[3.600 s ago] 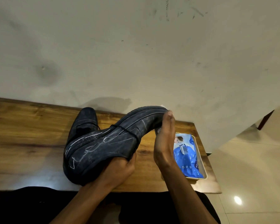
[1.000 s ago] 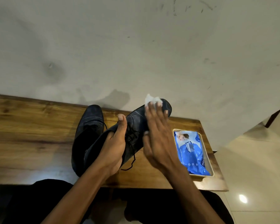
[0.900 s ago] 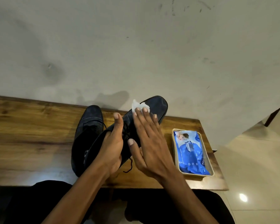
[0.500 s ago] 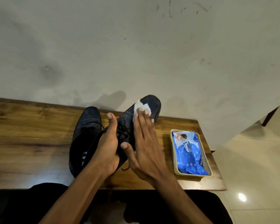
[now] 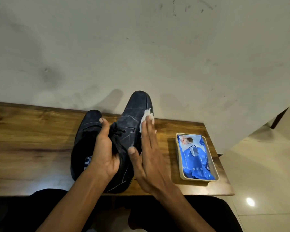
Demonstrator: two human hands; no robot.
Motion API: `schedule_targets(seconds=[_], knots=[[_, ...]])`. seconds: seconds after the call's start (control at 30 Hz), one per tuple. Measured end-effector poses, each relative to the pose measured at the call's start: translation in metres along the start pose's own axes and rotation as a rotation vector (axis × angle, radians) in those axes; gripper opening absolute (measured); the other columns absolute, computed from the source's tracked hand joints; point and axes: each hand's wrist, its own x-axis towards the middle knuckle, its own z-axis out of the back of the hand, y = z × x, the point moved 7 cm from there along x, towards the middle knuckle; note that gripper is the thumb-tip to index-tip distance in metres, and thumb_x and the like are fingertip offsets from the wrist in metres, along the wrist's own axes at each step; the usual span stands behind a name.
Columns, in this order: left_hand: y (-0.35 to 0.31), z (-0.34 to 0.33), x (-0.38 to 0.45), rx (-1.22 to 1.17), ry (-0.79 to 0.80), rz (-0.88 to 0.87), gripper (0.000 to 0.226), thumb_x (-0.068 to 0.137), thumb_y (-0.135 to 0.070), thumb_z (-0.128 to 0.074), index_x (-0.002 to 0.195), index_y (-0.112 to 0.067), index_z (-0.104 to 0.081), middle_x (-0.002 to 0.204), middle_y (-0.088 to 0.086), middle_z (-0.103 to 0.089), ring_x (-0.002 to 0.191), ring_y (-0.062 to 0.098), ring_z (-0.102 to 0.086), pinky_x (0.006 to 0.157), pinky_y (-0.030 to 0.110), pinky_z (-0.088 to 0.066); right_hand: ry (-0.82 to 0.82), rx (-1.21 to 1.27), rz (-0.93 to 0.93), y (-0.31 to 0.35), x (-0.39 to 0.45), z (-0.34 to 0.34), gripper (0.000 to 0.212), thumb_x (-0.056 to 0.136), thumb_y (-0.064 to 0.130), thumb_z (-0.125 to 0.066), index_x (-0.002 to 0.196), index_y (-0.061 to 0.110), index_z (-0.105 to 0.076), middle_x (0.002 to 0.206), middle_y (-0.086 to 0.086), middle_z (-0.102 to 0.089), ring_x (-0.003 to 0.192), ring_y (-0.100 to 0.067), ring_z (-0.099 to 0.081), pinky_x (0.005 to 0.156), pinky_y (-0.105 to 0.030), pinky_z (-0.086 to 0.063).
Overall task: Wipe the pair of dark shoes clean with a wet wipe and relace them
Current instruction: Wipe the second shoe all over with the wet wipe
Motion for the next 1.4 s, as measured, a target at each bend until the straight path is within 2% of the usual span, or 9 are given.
schedule_targets(seconds=[0.17,0.4,0.6,0.8,0.87,1.07,1.17,1.3,1.4], knots=[[-0.002,0.003,0.002,-0.034,-0.025,-0.005,0.076,0.096,-0.067,-0.037,0.123,-0.001,-0.064,0.121,0.02,-0.07,0.109,0.03,-0.07,0.092,0.042,-0.057,0.049,0.003,0.126,0.014,-0.009,-0.008,0.078,0.104,0.046,-0.037,0.162,0.004,-0.004,0.172,-0.006,0.008,0.159,-0.02,0.008,0.129,-0.045,-0.007],[0.006,-0.007,-0.014,-0.02,0.138,0.085,0.073,0.095,-0.062,-0.042,0.127,-0.001,-0.066,0.127,0.021,-0.066,0.115,0.033,-0.067,0.094,0.044,-0.055,-0.037,0.028,-0.07,-0.034,0.038,0.024,0.094,0.095,0.078,-0.015,0.163,0.016,0.005,0.171,0.004,0.01,0.156,-0.003,0.012,0.129,-0.044,-0.008],[-0.005,-0.015,-0.018,0.011,0.261,0.011,0.058,0.091,-0.046,-0.048,0.127,-0.004,-0.064,0.132,0.018,-0.064,0.122,0.03,-0.063,0.097,0.039,-0.054,0.029,0.015,0.086,-0.003,0.012,0.013,0.091,0.1,0.068,-0.022,0.162,0.006,0.001,0.171,-0.006,0.011,0.159,-0.021,0.009,0.127,-0.053,-0.012],[-0.014,-0.013,-0.014,0.014,0.188,-0.069,0.073,0.086,-0.062,-0.047,0.125,-0.003,-0.065,0.126,0.017,-0.068,0.113,0.027,-0.068,0.086,0.036,-0.059,0.126,-0.065,0.277,0.029,-0.017,-0.01,0.087,0.1,0.06,-0.03,0.16,-0.002,-0.015,0.171,-0.013,-0.004,0.159,-0.026,0.001,0.127,-0.053,-0.016],[-0.012,-0.014,-0.014,0.025,0.205,-0.055,0.075,0.087,-0.063,-0.047,0.13,-0.003,-0.061,0.13,0.017,-0.065,0.118,0.027,-0.065,0.094,0.039,-0.056,0.1,-0.137,0.317,0.025,-0.009,-0.006,0.086,0.101,0.06,-0.028,0.159,-0.001,-0.019,0.171,-0.013,-0.01,0.159,-0.025,-0.004,0.126,-0.054,-0.017],[0.002,-0.028,-0.021,0.179,0.318,-0.022,0.056,0.091,-0.049,-0.044,0.131,-0.013,-0.061,0.129,0.01,-0.068,0.119,0.022,-0.065,0.097,0.034,-0.054,-0.036,-0.195,0.187,-0.002,0.024,0.015,0.087,0.102,0.066,-0.017,0.16,0.002,-0.019,0.171,-0.01,-0.012,0.159,-0.022,-0.003,0.127,-0.053,-0.015],[0.004,-0.024,-0.02,0.225,0.298,-0.004,0.063,0.09,-0.057,-0.041,0.133,-0.013,-0.06,0.131,0.012,-0.066,0.126,0.024,-0.061,0.108,0.041,-0.046,-0.012,-0.168,0.249,0.012,0.011,0.005,0.089,0.101,0.067,-0.017,0.158,0.0,-0.026,0.169,-0.012,-0.02,0.159,-0.023,-0.009,0.126,-0.052,-0.018],[0.002,-0.023,-0.02,0.253,0.279,-0.021,0.064,0.083,-0.063,-0.041,0.118,-0.019,-0.072,0.126,0.007,-0.07,0.121,0.022,-0.064,0.103,0.039,-0.049,-0.006,-0.176,0.298,0.009,0.01,0.011,0.084,0.103,0.064,-0.019,0.155,0.0,-0.034,0.166,-0.012,-0.03,0.157,-0.021,-0.018,0.126,-0.053,-0.019],[0.001,-0.027,-0.022,0.259,0.289,-0.029,0.071,0.084,-0.065,-0.039,0.134,-0.02,-0.06,0.131,0.004,-0.067,0.123,0.021,-0.063,0.105,0.041,-0.046,-0.06,-0.196,0.21,-0.007,0.021,0.022,0.081,0.104,0.061,-0.015,0.158,0.003,-0.028,0.168,-0.011,-0.024,0.158,-0.019,-0.013,0.126,-0.053,-0.016]])
